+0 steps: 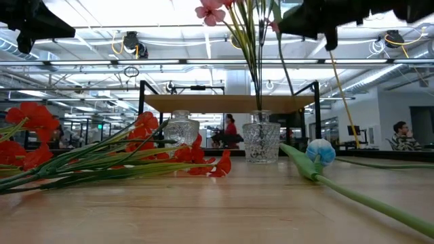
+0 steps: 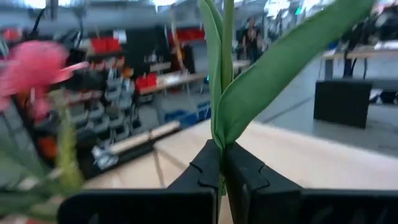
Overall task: Pick and place flowers into a vace then onto a shelf
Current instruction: Put the pink tulip into the right transparent vase
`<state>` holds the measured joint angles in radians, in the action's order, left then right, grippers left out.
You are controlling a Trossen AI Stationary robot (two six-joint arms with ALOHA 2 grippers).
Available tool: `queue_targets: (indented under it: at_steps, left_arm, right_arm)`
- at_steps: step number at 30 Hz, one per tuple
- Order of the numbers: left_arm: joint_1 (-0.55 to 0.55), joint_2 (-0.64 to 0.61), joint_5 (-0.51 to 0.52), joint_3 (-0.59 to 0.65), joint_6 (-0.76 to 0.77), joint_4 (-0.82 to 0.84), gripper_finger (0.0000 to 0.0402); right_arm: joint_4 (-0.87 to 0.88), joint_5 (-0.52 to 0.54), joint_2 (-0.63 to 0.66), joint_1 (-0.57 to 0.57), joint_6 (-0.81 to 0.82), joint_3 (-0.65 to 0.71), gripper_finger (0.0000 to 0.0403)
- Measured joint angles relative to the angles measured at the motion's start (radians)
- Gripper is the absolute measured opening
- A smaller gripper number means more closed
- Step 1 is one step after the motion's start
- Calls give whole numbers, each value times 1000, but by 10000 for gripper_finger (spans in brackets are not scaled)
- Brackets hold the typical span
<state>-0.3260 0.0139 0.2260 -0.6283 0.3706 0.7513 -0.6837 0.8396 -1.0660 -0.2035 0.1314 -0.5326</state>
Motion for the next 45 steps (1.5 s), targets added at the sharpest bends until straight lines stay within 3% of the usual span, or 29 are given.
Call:
queue_targets:
  at_steps: [5, 7, 28, 35, 45]
  left_arm:
    - [0, 0, 0, 0, 0, 0, 51]
    - [0, 0, 0, 0, 0, 0, 51]
    - [0, 0, 1, 0, 0, 0, 51]
    - [0, 0, 1, 0, 0, 0, 51]
    - [0, 0, 1, 0, 0, 0, 51]
  right_arm:
    - [-320, -48, 1, 77, -50, 108, 0]
    - [-360, -84, 1, 107, -59, 122, 0]
    - [-323, -371, -15, 324, 119, 124, 0]
    - [-399, -374, -14, 325, 153, 124, 0]
    - [-312, -425, -16, 325, 199, 124, 0]
